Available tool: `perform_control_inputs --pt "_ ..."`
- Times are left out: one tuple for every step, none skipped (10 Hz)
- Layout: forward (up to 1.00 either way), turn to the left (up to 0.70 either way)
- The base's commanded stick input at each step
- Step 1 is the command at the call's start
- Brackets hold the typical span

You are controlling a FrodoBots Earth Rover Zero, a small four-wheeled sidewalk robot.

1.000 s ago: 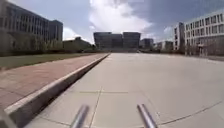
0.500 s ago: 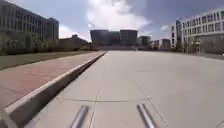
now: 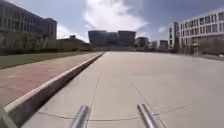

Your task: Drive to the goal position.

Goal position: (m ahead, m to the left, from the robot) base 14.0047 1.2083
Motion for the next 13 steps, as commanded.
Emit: perform_control_inputs --pt "0.70 0.00" --pt "0.70 0.00" --pt "0.70 0.00" --pt "0.70 0.00" --pt "0.70 0.00" --pt "0.70 0.00" --pt "0.70 0.00" --pt "0.70 0.00" --pt "0.70 0.00" --pt "0.70 0.00" --pt "0.70 0.00" --pt "0.70 0.00" --pt "0.70 0.00"
